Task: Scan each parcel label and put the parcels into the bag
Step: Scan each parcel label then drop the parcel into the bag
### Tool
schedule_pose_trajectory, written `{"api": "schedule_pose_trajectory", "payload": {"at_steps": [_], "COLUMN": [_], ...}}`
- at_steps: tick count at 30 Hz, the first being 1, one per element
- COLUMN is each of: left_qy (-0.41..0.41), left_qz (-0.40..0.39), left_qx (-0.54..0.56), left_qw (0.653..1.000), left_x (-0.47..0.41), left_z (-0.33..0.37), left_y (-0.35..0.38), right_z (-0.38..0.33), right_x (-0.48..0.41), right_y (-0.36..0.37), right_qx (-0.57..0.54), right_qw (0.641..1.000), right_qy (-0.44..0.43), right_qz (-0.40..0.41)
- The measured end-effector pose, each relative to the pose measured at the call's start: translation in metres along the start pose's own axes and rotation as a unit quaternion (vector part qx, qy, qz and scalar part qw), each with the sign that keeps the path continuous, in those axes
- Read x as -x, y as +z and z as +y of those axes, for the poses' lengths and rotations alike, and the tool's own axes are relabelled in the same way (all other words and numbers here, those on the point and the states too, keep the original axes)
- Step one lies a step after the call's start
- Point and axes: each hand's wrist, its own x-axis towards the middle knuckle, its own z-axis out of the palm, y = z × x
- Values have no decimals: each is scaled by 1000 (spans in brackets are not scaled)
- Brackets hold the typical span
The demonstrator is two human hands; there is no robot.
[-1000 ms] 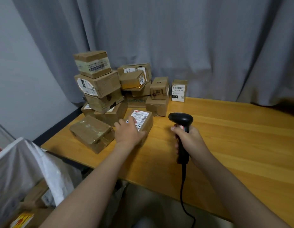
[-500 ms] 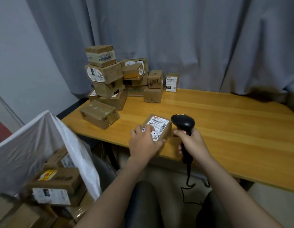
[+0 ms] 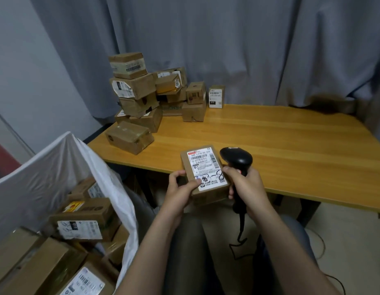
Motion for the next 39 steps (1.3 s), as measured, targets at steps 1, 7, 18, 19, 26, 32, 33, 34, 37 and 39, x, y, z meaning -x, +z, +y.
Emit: {"api": "schedule_pose_trajectory", "payload": {"at_steps": [1, 7, 18, 19, 26, 32, 33, 34, 37, 39], "left_qy": [-6, 26, 99, 91, 69, 65, 63, 61, 57, 56], "left_qz": [-13, 30, 193, 198, 187, 176, 173, 171, 172, 172], "left_qx": [7, -5, -127, -114, -66, -67, -67, -65, -63, -61], "left_qw": [1000, 999, 968, 969, 978, 980, 981, 981, 981, 982], "left_x": [2, 12, 3, 3, 8, 8, 8, 8, 9, 9], "left_z": [1, -3, 3, 4, 4, 2, 1, 1, 1, 2], "left_y": [-3, -10, -59, -61, -59, -56, -56, -57, -60, -63], "right_z": [1, -8, -34, -35, -37, -34, -33, -32, -28, -26], "right_x": [4, 21, 56, 57, 59, 58, 57, 56, 48, 42], "right_y": [-1, -3, 4, 6, 8, 9, 10, 11, 12, 12], "right_qx": [-1, -7, 125, 134, 140, 126, 121, 113, 93, 95], "right_qw": [1000, 1000, 976, 974, 971, 973, 976, 979, 989, 992], "right_qy": [-2, -17, -38, -40, -41, -40, -43, -46, -56, -55], "right_qz": [5, -3, -172, -176, -191, -188, -178, -163, -96, -70]}}
